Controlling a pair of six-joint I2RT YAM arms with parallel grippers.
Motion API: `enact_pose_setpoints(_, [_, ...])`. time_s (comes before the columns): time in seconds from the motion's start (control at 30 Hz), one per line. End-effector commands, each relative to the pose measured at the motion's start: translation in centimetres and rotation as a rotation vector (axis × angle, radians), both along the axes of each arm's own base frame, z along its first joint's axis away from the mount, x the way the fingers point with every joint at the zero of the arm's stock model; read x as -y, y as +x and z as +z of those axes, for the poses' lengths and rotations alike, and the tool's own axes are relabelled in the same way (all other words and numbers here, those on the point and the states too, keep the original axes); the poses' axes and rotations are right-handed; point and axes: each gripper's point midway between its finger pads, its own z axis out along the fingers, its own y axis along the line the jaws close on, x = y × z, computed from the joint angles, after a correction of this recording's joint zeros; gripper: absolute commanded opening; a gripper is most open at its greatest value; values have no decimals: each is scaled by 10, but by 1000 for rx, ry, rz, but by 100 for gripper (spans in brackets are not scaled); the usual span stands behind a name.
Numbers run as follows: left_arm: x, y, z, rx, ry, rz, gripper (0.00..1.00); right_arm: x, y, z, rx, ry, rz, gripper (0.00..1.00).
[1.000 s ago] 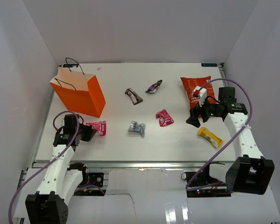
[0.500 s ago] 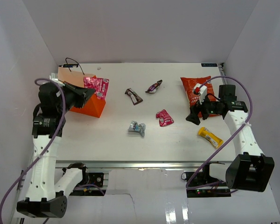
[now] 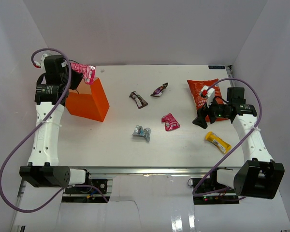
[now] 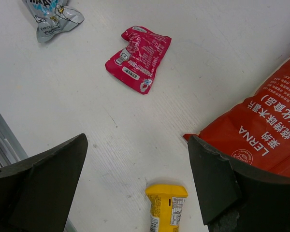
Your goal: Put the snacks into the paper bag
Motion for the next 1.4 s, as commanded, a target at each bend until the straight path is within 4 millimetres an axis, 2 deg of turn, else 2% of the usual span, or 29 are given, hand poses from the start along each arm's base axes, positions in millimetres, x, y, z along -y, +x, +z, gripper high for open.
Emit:
enact_pose_setpoints(0.0, [-17, -9, 12, 9, 89, 53, 0, -1, 7, 19, 68, 7, 9, 90])
enact_pose_setpoints(0.2, [-29, 1, -7, -38, 153, 85, 4, -4, 10, 19, 51, 30, 15, 90])
enact_pose_setpoints(0.3, [-29, 6, -17, -65, 158, 80, 11, -6, 12, 21, 46, 42, 17, 90])
enact_pose_setpoints(0.43, [-30, 5, -16, -61, 160, 85, 42, -9, 12, 23, 33, 64, 24, 90])
enact_pose_setpoints(0.47, [-30, 4, -14, -54, 159, 86, 58, -10, 13, 24, 32, 69, 24, 90])
enact_pose_setpoints(0.57, [-25, 2, 0, 3, 164, 53, 77, -24, 8, 23, -11, 104, 60, 90])
enact_pose_setpoints(0.67, [-17, -4, 12, 48, 173, -8, 82, -38, 2, 16, -81, 119, 91, 92])
enact_pose_setpoints(0.7, [-13, -4, 17, 77, 178, -36, 84, -52, -5, 13, -98, 113, 139, 93])
enact_pose_setpoints(0.73, [-9, -6, 20, 95, 212, -83, 84, -59, -7, 9, -114, 105, 155, 94])
enact_pose_setpoints(0.77, [4, -14, 30, 142, 210, -161, 85, -62, -8, 5, -125, 80, 154, 94])
enact_pose_setpoints(0.8, [11, -15, 40, 195, 227, -212, 87, -76, -13, 4, -126, 65, 194, 95])
enact_pose_setpoints(0.83, [23, -19, 36, 208, 233, -288, 88, -81, -11, 1, -124, 51, 202, 96])
enact_pose_setpoints(0.87, [40, -29, 46, 274, 242, -397, 88, -91, -13, -2, -127, 22, 204, 97])
enact_pose_setpoints(0.9, [49, -35, 48, 301, 239, -453, 89, -95, -11, -5, -129, 6, 197, 98])
enact_pose_setpoints(0.93, [57, -39, 35, 290, 221, -509, 93, -99, -7, -10, -129, -14, 189, 98])
enact_pose_setpoints(0.97, [73, -52, 38, 327, 189, -595, 95, -105, -1, -14, -118, -53, 155, 98])
enact_pose_setpoints(1.03, [86, -64, 27, 319, 141, -672, 98, -108, 15, -25, -126, -101, 69, 96])
enact_pose_setpoints(1.07, [94, -71, 10, 286, 96, -719, 98, -106, 33, -29, -76, -158, -25, 96])
enact_pose_setpoints(1.13, [98, -86, 3, 289, 74, -744, 98, -107, 45, -43, -123, -175, -157, 96])
enact_pose_setpoints(1.17, [100, -90, -14, 257, 50, -750, 98, -104, 51, -50, -118, -217, -226, 96])
enact_pose_setpoints(1.2, [103, -102, -12, 273, 33, -765, 98, -107, 55, -62, -162, -215, -286, 96])
enact_pose_setpoints(1.23, [105, -107, -17, 268, 19, -772, 98, -106, 59, -67, -173, -226, -318, 96])
enact_pose_setpoints(1.27, [107, -110, -32, 241, -6, -774, 98, -105, 62, -74, -188, -240, -352, 97])
enact_pose_setpoints(1.3, [110, -119, -32, 250, -33, -782, 98, -107, 62, -89, -232, -247, -376, 98])
enact_pose_setpoints(1.37, [114, -126, -42, 239, -68, -786, 98, -111, 65, -99, -254, -246, -390, 99])
